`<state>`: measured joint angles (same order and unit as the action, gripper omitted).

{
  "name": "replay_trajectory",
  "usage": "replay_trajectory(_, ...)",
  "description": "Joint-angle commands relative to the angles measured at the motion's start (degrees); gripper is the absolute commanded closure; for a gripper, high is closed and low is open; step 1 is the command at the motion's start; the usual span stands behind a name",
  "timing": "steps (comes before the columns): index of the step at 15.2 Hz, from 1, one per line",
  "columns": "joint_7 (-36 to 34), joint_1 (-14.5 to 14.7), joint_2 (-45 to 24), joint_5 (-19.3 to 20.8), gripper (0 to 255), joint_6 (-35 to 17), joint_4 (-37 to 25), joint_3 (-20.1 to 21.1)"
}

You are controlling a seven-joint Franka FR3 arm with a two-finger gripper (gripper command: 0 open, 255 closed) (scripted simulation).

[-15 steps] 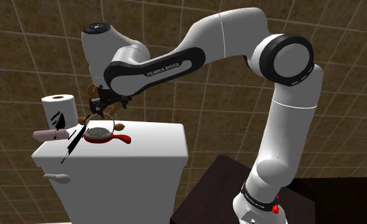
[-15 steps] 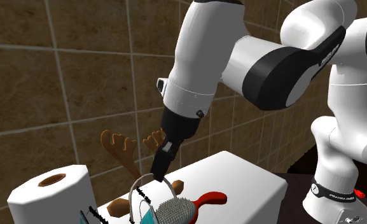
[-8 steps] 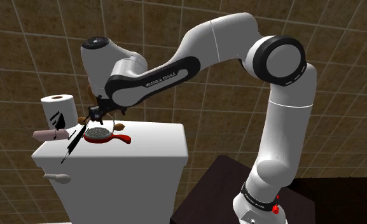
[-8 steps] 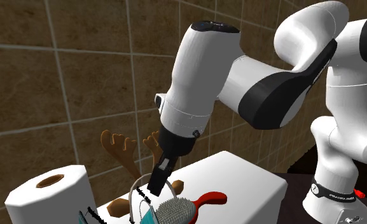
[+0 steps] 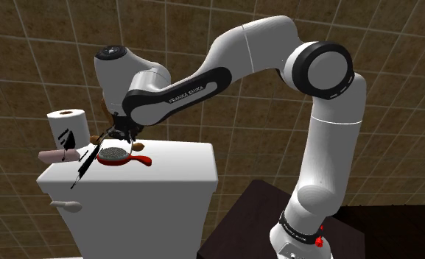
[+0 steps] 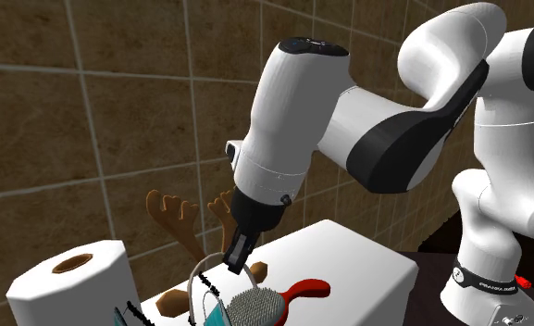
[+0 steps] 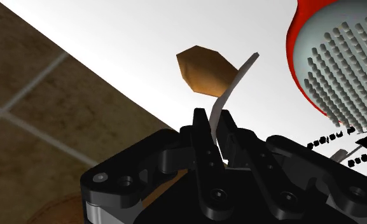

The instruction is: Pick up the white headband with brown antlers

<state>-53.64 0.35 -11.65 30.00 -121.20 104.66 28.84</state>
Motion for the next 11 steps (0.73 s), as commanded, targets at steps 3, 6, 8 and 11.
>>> replay_trajectory(3,0.0,0.0,0.0,0.0,255,0.0,0.0,0.0)
replay_trajectory(6,0.7,0.0,0.4,-0.6,255,1.3,-1.1,0.1)
replay_trajectory(8,1.4,-0.1,0.8,-1.1,255,2.5,-2.1,0.3)
replay_trajectory(11,2.5,-0.1,1.3,-1.9,255,4.4,-3.7,0.4)
